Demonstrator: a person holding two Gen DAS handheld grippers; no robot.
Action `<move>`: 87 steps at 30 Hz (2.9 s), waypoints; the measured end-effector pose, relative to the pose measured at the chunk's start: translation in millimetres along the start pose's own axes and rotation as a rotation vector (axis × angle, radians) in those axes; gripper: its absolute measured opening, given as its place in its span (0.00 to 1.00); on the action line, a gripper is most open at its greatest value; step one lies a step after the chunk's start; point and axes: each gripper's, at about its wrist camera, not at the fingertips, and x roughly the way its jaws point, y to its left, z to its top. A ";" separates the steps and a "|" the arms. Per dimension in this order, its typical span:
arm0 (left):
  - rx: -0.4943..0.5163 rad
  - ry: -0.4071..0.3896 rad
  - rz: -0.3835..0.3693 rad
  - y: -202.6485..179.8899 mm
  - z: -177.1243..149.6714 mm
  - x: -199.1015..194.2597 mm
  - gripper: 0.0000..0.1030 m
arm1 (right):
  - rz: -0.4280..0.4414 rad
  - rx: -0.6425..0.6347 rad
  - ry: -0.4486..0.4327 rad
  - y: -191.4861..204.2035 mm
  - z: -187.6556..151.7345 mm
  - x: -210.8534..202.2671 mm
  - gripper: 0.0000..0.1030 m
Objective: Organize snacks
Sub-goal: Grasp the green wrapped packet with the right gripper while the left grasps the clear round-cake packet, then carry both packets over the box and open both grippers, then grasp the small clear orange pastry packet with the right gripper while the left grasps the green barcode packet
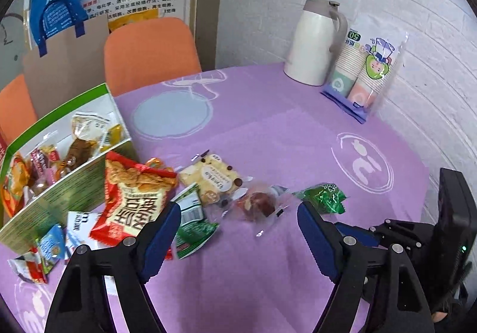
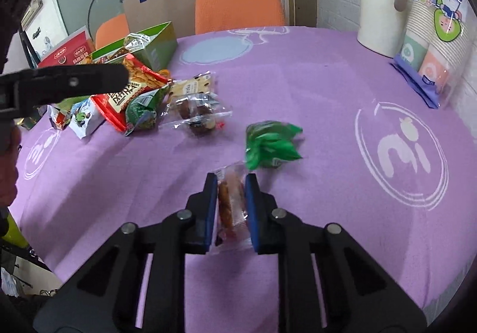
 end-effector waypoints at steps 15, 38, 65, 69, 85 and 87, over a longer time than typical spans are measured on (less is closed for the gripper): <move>0.043 0.108 -0.050 -25.0 7.4 65.0 0.41 | -0.052 -0.082 -0.078 -20.0 18.1 -14.8 0.72; 0.009 0.042 -0.080 -1.9 -5.7 24.7 0.41 | -0.013 -0.183 -0.022 20.1 39.5 -0.3 0.29; -0.276 -0.136 0.221 225.5 8.7 -96.5 0.41 | 0.253 -0.170 -0.085 168.1 172.7 86.8 0.29; -0.297 -0.113 0.226 242.5 12.2 -82.7 0.41 | 0.261 -0.189 -0.072 184.5 187.2 108.9 0.29; -0.311 -0.154 0.369 257.3 3.6 -79.7 1.00 | 0.130 -0.283 -0.096 198.7 185.5 130.1 0.92; -0.315 -0.153 0.380 257.5 1.7 -84.1 1.00 | 0.130 -0.265 -0.081 194.9 185.1 125.4 0.92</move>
